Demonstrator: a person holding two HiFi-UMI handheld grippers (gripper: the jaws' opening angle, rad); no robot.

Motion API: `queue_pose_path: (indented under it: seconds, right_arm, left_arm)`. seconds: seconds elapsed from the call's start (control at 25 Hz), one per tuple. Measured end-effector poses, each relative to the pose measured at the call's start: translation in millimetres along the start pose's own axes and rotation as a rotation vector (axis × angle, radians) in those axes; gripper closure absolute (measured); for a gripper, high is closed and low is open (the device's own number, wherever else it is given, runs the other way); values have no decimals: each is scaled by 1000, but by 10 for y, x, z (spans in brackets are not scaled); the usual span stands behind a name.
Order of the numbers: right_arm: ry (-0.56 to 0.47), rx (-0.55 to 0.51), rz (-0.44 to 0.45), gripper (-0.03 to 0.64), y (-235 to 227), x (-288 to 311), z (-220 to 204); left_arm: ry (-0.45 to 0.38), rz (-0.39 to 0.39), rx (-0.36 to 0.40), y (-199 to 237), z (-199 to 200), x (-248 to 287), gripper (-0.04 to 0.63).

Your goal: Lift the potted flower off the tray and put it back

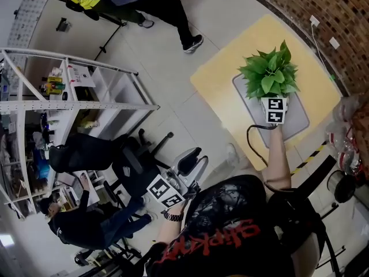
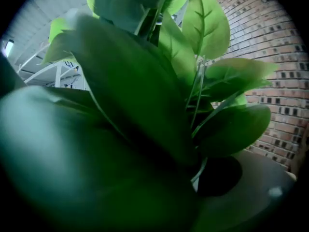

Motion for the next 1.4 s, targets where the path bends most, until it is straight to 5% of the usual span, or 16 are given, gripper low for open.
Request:
queue_pose_path:
  seconds: [0.2,0.44,0.68,0.8,0.96,1.2,1.4]
  right_arm:
    - [7,29,-8,60,49,-699,476]
    - [-40,38,-61,58,-78,-1361,1057]
    - [-82,2,-78,57,-131,-1632,1273]
    - [-89,13,-47,57,-184,-1648,1199]
    - [-85,39,5,55,-147,-1573,986]
    - [80,43,58,52,-361,-871,-136]
    - [98,24,65,51,-262,-592,-575]
  left_arm:
    - [-41,-34,110,0,335,-10,456]
    - [-101,-197,200,-165,667,114,457]
    - [-129,-239,212,-169,767,194,468]
    - [-123,-196,243,-178,738,285,468]
    - [-63,-84,193,-137,639,272,469]
    - [-8,-9,94,-300,314,336,523]
    - [86,172,2,-429,-160,152,528]
Point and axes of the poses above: the fingertips, and each gripper's own axes: x forward along the fingers, y to its left, z out of its top, the point moved 6 cm from there along -x, backward along the fingers, and after that the axes turned 9 degrees about -z, right-handed, at the moved point
